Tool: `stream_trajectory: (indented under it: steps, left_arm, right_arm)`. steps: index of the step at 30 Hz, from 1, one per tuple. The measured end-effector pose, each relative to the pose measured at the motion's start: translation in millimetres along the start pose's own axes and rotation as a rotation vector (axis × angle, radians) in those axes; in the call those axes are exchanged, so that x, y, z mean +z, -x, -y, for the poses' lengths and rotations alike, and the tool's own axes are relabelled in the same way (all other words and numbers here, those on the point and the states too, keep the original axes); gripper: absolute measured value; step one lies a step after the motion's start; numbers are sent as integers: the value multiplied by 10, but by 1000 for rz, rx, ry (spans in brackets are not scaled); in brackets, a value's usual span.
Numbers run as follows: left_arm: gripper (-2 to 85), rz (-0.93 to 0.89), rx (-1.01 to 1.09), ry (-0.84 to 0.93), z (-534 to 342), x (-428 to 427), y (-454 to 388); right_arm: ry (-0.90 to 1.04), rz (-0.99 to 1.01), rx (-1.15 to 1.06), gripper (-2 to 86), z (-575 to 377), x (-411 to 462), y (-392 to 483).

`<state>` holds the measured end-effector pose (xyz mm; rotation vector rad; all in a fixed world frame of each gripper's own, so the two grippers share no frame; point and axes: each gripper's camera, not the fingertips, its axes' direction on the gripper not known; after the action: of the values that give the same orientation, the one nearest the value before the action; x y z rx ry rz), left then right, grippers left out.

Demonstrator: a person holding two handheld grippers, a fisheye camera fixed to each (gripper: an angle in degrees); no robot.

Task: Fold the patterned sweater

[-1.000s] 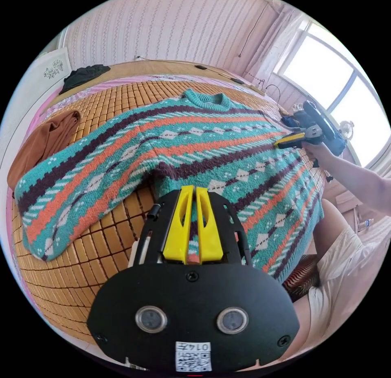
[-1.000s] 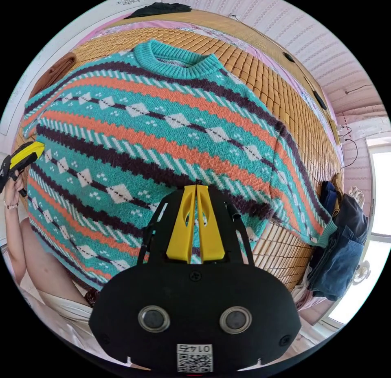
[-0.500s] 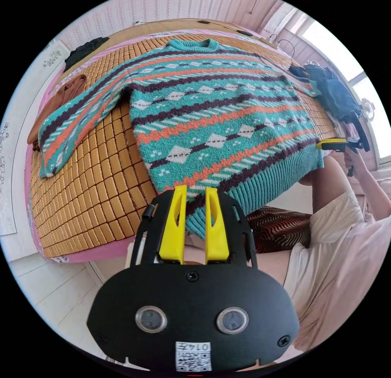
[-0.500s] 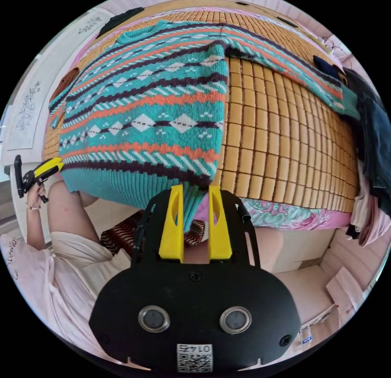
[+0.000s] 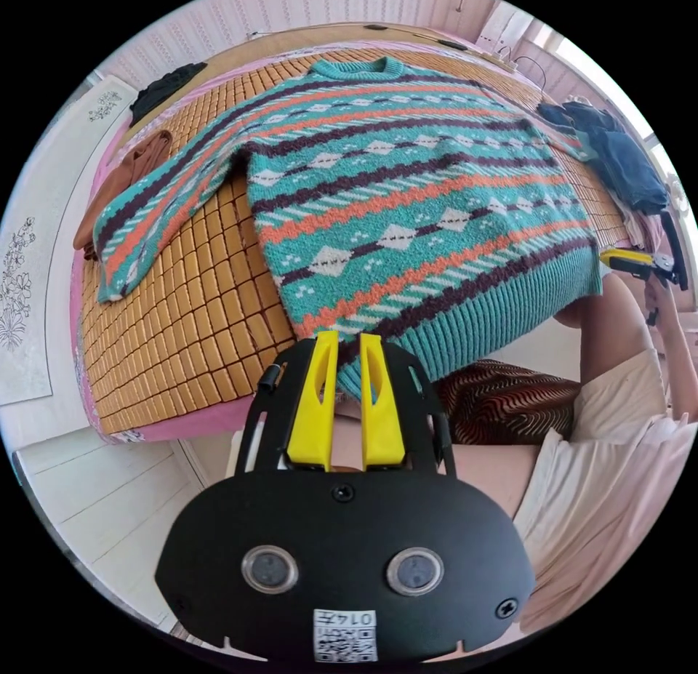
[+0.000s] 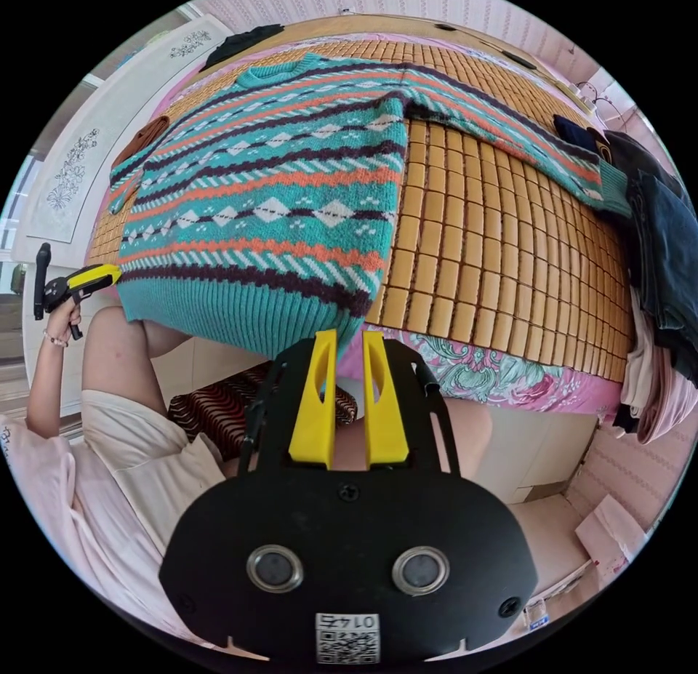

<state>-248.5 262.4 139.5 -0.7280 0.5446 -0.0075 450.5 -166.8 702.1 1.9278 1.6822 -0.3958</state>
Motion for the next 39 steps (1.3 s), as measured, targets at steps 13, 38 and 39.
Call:
stream_trajectory:
  steps: [13,38,39]
  left_arm:
    - [66,-72,-127,61,-78,5,291]
    - [54,-253,-385,-345,-1083,-995,1970]
    - [55,-250,-414,-359,-1134,-1022,2153]
  right_arm:
    - [67,-16,-120,4,-120,142,151]
    - [-119,-26,-350,57,165,24,1430]
    - [-125,-29,-361,58,197,32,1492]
